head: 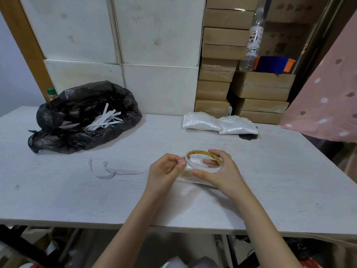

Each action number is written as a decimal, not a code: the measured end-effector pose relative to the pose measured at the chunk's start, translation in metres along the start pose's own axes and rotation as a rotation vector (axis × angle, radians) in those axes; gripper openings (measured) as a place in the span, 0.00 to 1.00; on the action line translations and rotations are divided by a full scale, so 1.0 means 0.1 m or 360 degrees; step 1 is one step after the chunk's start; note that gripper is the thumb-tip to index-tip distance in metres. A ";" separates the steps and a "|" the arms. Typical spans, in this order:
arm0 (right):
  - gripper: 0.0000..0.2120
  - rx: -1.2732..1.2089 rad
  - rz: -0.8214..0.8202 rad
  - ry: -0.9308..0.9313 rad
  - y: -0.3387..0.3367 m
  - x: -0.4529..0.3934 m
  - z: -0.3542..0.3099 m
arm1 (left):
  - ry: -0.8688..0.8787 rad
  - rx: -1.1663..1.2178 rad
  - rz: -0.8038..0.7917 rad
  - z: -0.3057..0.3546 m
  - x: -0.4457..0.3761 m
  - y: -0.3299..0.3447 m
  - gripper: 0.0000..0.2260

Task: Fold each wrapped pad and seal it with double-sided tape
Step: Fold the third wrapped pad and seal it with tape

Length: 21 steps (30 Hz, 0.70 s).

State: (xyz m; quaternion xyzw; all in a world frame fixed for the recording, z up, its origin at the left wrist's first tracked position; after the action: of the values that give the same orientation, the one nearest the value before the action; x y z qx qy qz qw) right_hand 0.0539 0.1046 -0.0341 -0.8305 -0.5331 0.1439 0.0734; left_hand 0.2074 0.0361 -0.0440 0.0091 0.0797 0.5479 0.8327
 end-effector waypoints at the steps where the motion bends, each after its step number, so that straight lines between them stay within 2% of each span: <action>1: 0.39 -0.0078 0.0017 0.0025 -0.01 0.01 0.03 | -0.0003 -0.0003 -0.0006 0.01 0.00 0.01 0.03; 3: 0.39 -0.0230 0.0106 0.0060 -0.05 0.03 0.07 | -0.0032 -0.0005 -0.0035 0.00 -0.01 0.01 0.01; 5: 0.36 -0.0310 0.0236 0.0061 -0.11 0.03 0.11 | -0.0087 -0.0041 -0.0081 0.00 -0.03 -0.02 0.05; 7: 0.38 -0.0378 0.0343 0.0040 -0.14 0.03 0.12 | -0.0143 -0.0105 -0.0095 -0.01 -0.07 -0.08 0.04; 14: 0.39 -0.0560 0.0602 -0.0010 -0.08 0.01 0.22 | -0.0318 -0.0130 -0.0024 -0.04 -0.19 -0.13 0.04; 17: 0.37 -0.0349 0.0717 0.0049 -0.10 0.01 0.24 | -0.0376 -0.0176 0.0055 -0.11 -0.22 -0.16 0.02; 21: 0.39 -0.0090 0.0785 -0.0007 -0.06 0.02 0.22 | -0.0405 -0.0238 0.0126 -0.26 -0.21 -0.24 0.06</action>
State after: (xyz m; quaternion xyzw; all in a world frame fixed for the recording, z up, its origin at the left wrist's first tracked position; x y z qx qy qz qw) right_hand 0.0428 0.1086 -0.0533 -0.9369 -0.3181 0.1443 0.0115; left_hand 0.2178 0.0055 -0.0693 0.0195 -0.0680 0.5792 0.8121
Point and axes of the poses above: each hand's wrist, its own x-axis away from the middle knuckle, its own y-axis out of the palm, z = x × y, the point moved 9 cm from there along -x, towards the middle knuckle, and after that the axes turned 4 degrees about -y, right-handed, at the moved point
